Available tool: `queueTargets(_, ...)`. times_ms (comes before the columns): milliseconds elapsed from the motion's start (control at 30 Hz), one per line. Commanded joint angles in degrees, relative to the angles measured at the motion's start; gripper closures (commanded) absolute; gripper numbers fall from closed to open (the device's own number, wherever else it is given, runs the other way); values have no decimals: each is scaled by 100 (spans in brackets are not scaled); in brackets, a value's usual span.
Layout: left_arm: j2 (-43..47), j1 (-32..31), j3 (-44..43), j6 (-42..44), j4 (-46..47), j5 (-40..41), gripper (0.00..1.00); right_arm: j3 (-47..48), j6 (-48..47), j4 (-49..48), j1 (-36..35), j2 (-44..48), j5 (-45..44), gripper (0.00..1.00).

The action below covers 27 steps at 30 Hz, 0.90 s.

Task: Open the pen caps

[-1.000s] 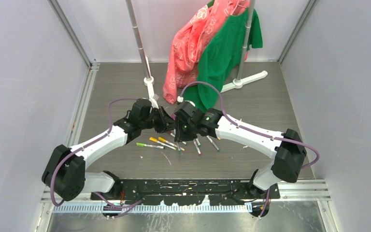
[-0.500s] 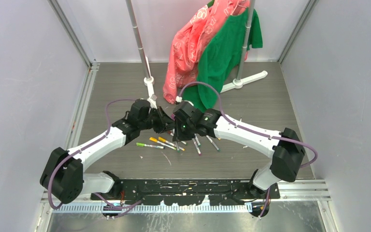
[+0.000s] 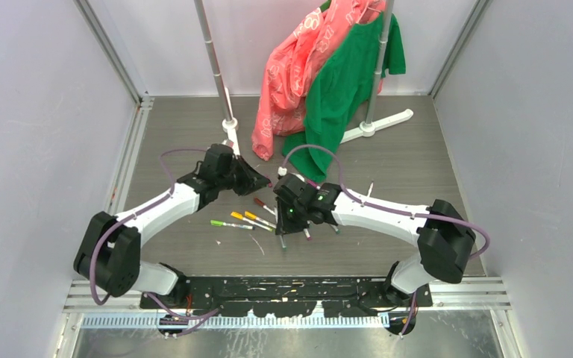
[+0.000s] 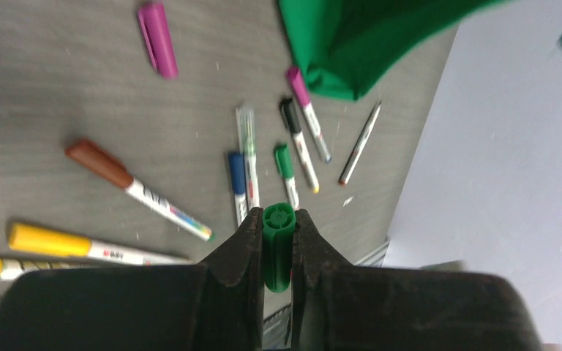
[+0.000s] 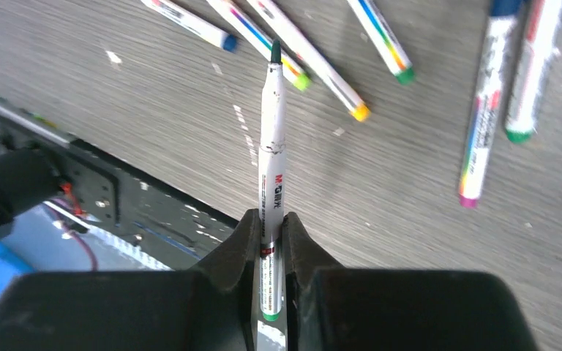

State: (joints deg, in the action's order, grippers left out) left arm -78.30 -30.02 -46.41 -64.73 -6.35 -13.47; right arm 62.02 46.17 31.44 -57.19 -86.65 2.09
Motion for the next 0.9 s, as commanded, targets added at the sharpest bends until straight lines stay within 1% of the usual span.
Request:
queueTargets(0, -314, 401, -330, -257, 675, 47, 100, -369, 155, 80, 18, 395, 7, 99)
queueTargets(67, -532, 518, -442, -213, 798, -105, 100, -452, 135, 93, 18, 487, -22, 99)
queueTargets(133, -787, 578, -615, 11, 717, -238, 100, -416, 56, 274, 37, 562, -171, 99)
queueTargets(267, -1126, 577, -1033, 691, -21, -310, 100, -231, -101, 957, 239, 698, -1019, 99)
queueTargets(400, -1462, 576, -1292, 1178, -632, -183, 100, -246, -188, 1386, 878, 942, -1457, 99)
queueTargets(533, -1717, 581, -1437, 1438, -923, -7, 100, -287, -374, 1573, 1586, 1006, -1665, 99)
queueTargets(733, -2024, 572, -1605, 1656, -1122, 214, 100, -176, -636, 1610, 2335, 581, -1777, 99)
queueTargets(867, -2277, 576, -1786, 1763, -1232, 254, 99, -74, -731, 1602, 2629, 221, -1938, 99)
